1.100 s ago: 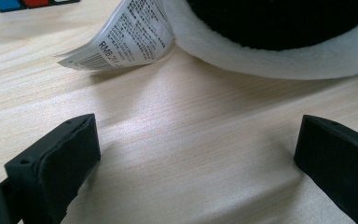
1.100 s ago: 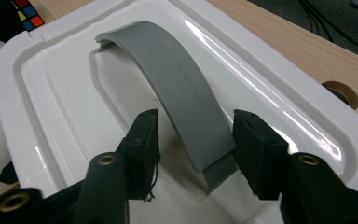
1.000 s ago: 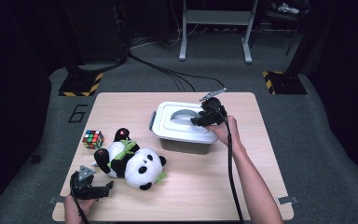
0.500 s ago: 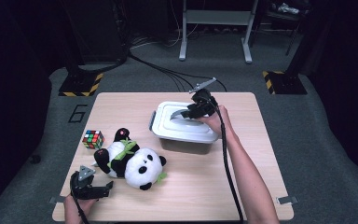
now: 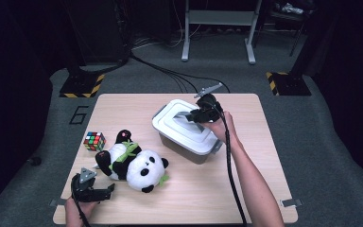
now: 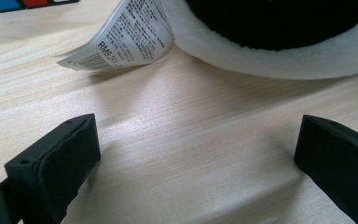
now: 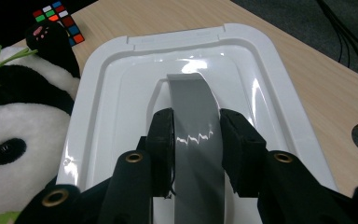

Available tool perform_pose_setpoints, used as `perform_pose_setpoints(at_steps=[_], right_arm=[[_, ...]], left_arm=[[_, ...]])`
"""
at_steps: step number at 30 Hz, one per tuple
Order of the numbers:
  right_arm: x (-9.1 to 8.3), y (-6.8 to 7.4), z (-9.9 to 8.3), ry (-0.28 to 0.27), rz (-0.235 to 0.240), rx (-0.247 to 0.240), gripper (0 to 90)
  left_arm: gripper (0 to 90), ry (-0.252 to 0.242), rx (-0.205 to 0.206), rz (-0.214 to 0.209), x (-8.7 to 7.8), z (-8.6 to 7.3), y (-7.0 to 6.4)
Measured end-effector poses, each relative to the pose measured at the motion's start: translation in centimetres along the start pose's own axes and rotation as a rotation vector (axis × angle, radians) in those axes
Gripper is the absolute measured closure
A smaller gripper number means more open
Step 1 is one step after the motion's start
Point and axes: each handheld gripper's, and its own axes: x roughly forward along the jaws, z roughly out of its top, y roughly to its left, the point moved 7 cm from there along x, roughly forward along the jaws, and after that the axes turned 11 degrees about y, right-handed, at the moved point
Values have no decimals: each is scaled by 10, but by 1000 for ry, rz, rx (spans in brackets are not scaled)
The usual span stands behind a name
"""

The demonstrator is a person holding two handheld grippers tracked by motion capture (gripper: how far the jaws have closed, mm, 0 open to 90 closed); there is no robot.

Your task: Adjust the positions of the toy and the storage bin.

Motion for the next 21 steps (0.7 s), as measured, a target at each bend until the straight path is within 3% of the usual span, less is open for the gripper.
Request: perform_pose_setpoints(at_steps=[4,10,14,19,21], right_arm=[[-1,5,-2,8,-6,39,658],[1,5,1,13,-33,3,652],[14,6,5,64,-77,-30,617],[27,7,9,85,-93,-32,662],[27,7,8,87,-84,-11,663]], left_arm=[[1,0,1,0,0,0,0],[1,-3,4,1,0,0,0],[1,0,1,-1,0,0,0],[1,6,8,0,0,0,0],[1,5,8,0,0,0,0]])
